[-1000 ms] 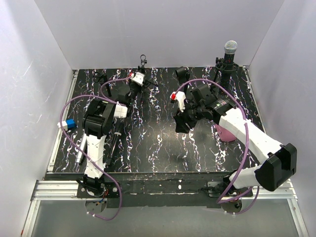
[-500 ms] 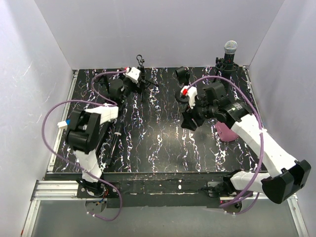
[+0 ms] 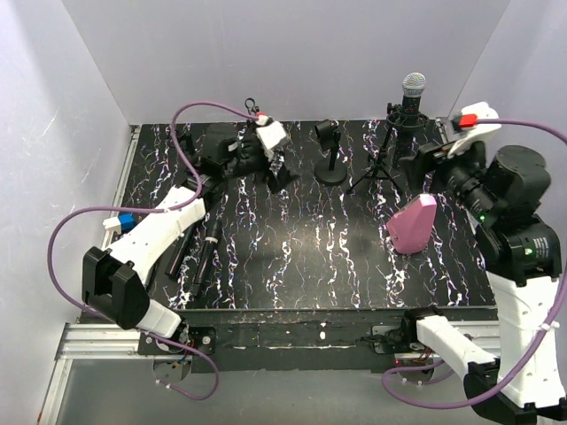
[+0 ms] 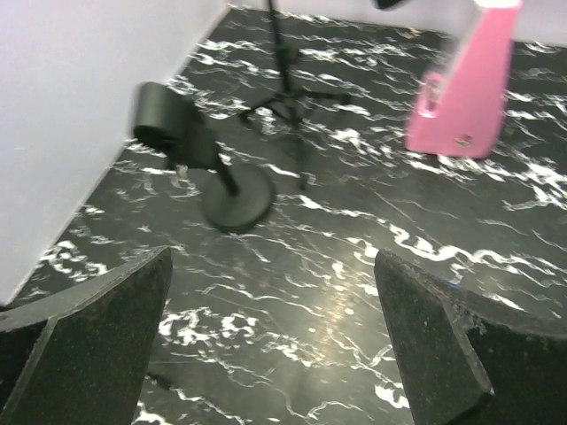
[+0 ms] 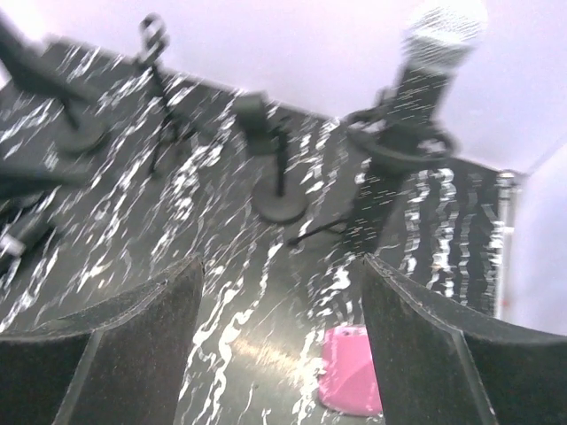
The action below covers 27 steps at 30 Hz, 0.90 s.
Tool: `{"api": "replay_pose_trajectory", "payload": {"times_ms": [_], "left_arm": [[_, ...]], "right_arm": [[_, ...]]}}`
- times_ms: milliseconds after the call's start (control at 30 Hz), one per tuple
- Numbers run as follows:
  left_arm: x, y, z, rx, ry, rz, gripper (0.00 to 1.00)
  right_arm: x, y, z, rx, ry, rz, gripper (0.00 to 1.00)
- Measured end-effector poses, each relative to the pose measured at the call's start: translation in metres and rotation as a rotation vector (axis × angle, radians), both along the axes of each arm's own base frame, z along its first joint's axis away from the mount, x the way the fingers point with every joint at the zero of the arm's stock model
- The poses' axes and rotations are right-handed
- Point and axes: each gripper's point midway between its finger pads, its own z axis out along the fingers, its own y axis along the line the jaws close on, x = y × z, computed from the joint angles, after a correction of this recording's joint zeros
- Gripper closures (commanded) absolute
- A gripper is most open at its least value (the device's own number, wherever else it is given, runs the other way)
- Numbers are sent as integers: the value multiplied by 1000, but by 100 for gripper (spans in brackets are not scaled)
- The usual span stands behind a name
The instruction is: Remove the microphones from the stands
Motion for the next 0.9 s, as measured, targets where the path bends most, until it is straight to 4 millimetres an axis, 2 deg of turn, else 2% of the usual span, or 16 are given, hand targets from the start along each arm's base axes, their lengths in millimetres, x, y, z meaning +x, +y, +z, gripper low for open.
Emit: {"api": "replay_pose_trajectory", "payload": {"times_ms": [67,133,233,300,367,467,600,733,800,900], "left_arm": [[-16,-18,-7,46,35,-67,2],[-29,-31,-12,89,52,-125,2],[-40,-38,-16,141,71,-183,2],[-43,-39,-17,162,82,-203,2],[-46,-38,-19,174,93,-215,2],[-50,-39,-21,184,96,-239,2],[-54,-47,-28,213,65,-281,2],[-57,-57,-36,243,31,-311,2],[-59,-61,-40,265,10,-329,2],[-58,-67,-44,301,-18,-347,2]], "right_arm": [[3,-18,20,27,-54,-95,23],[17,-40,32,58,-89,-202,23],[45,-62,29,105,-85,-301,23],[64,-68,23,131,-74,-322,25],[82,-65,11,147,-55,-303,25],[95,-53,2,162,-41,-236,25],[103,-41,13,172,-83,-156,25],[125,-37,21,170,-104,-127,27],[140,-37,16,169,-90,-125,28],[162,-37,-5,168,-38,-127,30]]}}
